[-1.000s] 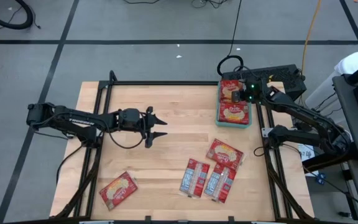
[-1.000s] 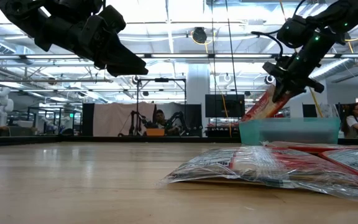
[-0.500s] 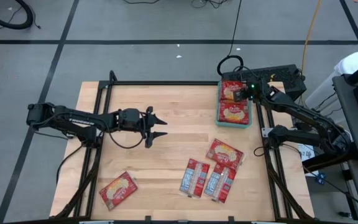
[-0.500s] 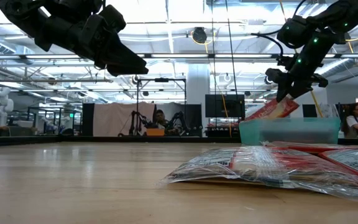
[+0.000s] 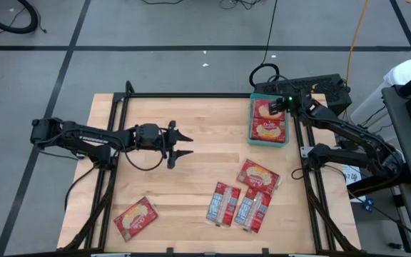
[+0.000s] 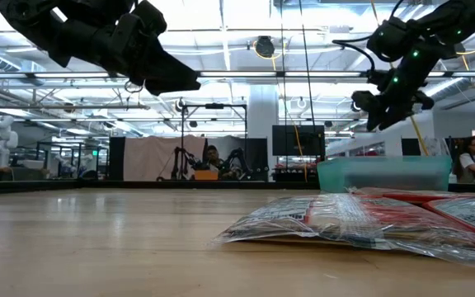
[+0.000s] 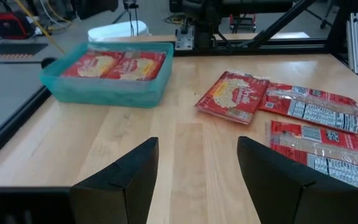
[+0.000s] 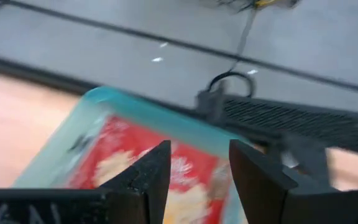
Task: Sort popcorn bags into baskets
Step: Put the red popcorn bag into the green bin
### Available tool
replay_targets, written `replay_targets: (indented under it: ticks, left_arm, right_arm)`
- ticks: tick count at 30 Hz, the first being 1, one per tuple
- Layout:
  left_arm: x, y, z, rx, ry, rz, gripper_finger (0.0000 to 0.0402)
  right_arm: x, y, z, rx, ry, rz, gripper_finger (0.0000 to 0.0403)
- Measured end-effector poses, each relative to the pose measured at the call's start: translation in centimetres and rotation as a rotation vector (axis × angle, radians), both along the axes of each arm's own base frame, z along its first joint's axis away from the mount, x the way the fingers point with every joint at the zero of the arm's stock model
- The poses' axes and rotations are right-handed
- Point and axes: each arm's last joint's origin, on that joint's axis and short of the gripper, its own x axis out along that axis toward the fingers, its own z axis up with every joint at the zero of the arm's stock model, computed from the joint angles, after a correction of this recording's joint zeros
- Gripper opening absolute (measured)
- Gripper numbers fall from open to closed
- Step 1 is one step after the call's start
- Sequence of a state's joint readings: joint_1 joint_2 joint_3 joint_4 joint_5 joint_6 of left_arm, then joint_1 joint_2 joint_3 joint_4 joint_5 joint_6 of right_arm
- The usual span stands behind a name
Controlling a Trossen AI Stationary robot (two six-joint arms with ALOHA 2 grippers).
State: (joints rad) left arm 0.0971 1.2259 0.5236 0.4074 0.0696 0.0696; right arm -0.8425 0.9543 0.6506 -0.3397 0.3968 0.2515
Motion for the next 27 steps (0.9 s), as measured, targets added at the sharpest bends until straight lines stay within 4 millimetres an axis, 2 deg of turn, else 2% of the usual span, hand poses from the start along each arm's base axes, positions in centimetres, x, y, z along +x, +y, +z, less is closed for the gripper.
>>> replay_targets:
  ticks: [5, 8, 13, 17, 22, 27]
  left_arm:
    - [0.0, 0.0, 0.1, 0.021, -0.008, -0.006, 0.0223]
    - [0.0, 0.0, 0.1, 0.037, -0.007, -0.010, 0.0223]
    - [-0.4, 0.1, -0.9, -0.044, 0.101, 0.062, 0.0223]
    - [-1.4, -0.1, -2.7, -0.204, 0.309, 0.151, 0.0223]
    - [-3.4, -2.3, -4.9, -0.389, 0.623, 0.220, 0.0223]
    - [-4.9, -5.8, -5.6, -0.522, 0.813, 0.178, 0.0223]
  right_arm:
    - [0.6, 1.0, -1.5, 0.124, -0.112, 0.106, 0.0153]
    - [1.8, 1.9, -2.8, 0.143, -0.235, 0.298, 0.0153]
    - [4.0, 4.4, -4.0, 0.043, -0.549, 0.725, 0.0153]
    - [4.2, 6.9, -5.1, -0.095, -0.674, 0.867, 0.0153]
    - [4.1, 9.4, -6.2, -0.150, -0.688, 0.947, 0.0153]
    - [4.6, 11.1, -6.3, -0.175, -0.659, 1.025, 0.0153]
